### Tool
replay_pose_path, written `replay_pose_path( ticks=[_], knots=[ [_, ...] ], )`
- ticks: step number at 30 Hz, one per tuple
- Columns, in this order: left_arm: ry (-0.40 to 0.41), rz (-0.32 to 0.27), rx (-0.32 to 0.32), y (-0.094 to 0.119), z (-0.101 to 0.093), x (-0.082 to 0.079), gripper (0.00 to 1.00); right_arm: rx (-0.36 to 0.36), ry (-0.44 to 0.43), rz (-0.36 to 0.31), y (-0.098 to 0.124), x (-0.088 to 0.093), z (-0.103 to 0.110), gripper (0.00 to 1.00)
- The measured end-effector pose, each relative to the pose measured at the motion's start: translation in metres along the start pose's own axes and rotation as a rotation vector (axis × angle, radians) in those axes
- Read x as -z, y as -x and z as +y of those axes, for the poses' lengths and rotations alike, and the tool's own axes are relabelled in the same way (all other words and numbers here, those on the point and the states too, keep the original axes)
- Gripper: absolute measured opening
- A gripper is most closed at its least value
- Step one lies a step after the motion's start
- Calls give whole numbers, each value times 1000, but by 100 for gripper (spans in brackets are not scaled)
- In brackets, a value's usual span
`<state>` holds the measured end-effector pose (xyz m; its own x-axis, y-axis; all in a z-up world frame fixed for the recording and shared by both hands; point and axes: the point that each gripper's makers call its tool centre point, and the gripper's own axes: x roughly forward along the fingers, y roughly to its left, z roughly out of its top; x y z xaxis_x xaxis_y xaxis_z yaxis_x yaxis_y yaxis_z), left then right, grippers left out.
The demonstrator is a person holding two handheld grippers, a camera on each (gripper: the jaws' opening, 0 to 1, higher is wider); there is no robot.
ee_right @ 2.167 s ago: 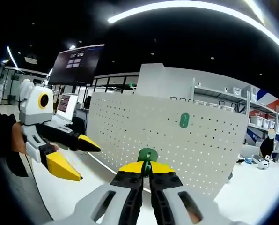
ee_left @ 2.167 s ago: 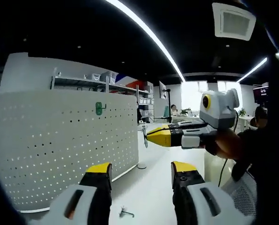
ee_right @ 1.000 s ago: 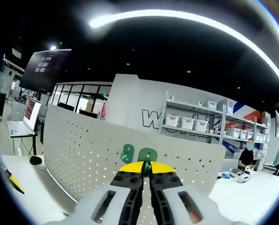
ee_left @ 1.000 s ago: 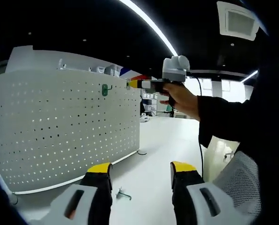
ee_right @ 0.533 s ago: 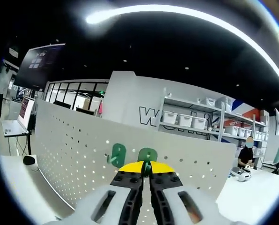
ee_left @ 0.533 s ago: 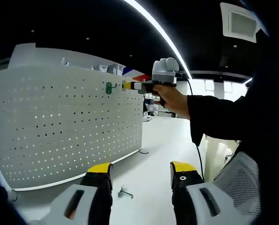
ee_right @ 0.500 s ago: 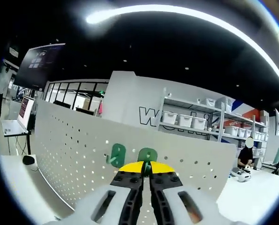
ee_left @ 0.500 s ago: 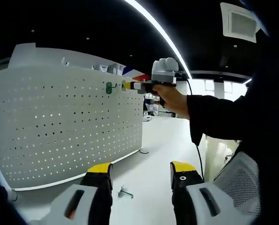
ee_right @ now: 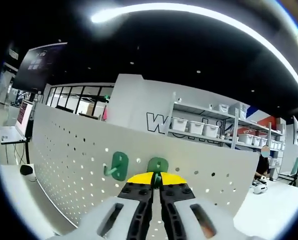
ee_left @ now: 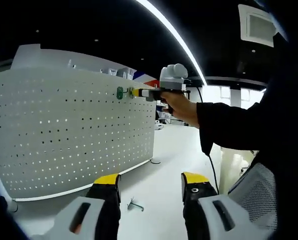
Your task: Insert the hook assembly into the mounting plate slot until the hook locks in place.
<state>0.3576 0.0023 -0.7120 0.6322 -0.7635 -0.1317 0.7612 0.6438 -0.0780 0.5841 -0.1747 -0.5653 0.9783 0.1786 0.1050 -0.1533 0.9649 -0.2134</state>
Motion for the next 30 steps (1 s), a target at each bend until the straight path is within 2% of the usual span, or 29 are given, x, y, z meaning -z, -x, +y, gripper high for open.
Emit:
replay_pose_path(
  ticks=[16,30],
  knots=[
    [14,-15,-6,2,3,-3,49,17,68,1,-2,2,3,1],
    [14,-22,-7,3,3,-4,49,16,81,25,0,9,3,5]
  ],
)
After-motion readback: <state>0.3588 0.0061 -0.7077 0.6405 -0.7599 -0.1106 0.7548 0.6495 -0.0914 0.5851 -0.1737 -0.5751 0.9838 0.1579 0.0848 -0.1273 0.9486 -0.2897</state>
